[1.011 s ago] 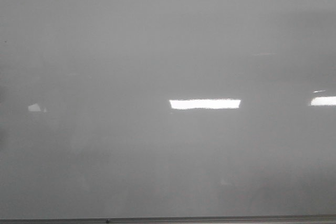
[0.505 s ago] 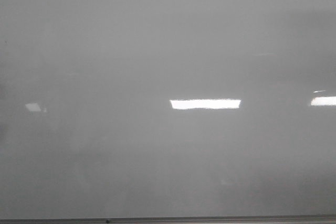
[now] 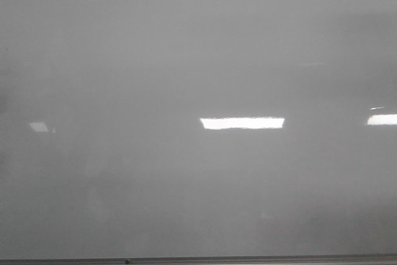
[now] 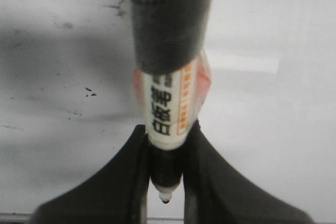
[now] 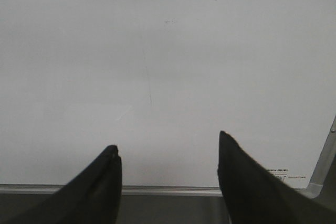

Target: Write number 7 on whiteboard

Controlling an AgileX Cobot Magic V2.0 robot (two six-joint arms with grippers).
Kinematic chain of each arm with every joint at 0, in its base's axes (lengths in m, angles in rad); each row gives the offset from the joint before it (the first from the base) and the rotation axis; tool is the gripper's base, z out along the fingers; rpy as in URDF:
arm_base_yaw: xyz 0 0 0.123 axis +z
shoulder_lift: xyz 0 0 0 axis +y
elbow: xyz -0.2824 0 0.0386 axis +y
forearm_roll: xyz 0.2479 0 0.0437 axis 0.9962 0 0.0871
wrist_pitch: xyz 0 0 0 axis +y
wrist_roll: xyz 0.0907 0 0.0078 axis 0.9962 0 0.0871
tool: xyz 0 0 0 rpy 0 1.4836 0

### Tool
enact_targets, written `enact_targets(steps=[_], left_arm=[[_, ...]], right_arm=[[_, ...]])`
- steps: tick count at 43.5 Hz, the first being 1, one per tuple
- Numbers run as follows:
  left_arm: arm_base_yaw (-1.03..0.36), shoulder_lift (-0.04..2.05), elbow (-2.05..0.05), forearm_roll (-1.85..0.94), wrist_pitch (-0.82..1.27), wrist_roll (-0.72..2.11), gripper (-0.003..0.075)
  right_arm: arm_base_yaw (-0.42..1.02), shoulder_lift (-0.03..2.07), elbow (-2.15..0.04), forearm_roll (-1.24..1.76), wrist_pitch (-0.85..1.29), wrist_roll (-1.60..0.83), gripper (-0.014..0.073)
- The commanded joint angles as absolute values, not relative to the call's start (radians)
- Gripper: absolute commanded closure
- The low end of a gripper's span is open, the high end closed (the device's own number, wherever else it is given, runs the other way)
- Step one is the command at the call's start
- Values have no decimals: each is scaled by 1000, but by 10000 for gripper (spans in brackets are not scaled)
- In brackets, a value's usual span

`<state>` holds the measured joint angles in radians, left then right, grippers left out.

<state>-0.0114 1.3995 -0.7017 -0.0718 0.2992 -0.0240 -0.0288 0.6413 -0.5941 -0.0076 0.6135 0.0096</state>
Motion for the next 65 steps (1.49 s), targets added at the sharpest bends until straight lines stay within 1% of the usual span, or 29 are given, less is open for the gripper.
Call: enact_targets(steps=[1,10,15,19,29,38,44,49,53,65], left_arm=[[-18,1313,-767,-80,357,-25,741],[-21,1208,-907,-102,638,78,741],[-59,1173,-980,-142,758,175,741],[-109,1168,-1037,-182,843,245,741],[-293,1170,-1138,-217,1040,386,741],[-462,1171,-1158,-221,1110,435,741],[-557,1171,-1158,-221,1105,447,741],[-628,1181,-1158,-221,1105,501,741],[-682,1195,-1158,-221,1105,532,741],[-808,1282,-1158,-215,1105,592,741]], right_arm=[[-32,648,-631,-23,550,0,158],[-32,648,-631,-23,550,0,158],[-32,648,-631,-23,550,0,158],[-32,648,-631,-23,550,0,158],[-32,648,-631,-23,550,0,158],[-32,648,-631,-22,526,0,158],[-32,648,-631,-18,504,0,158],[-11,648,-639,0,540,-9,158],[45,659,-673,22,623,-65,158],[294,739,-786,85,785,-273,150]])
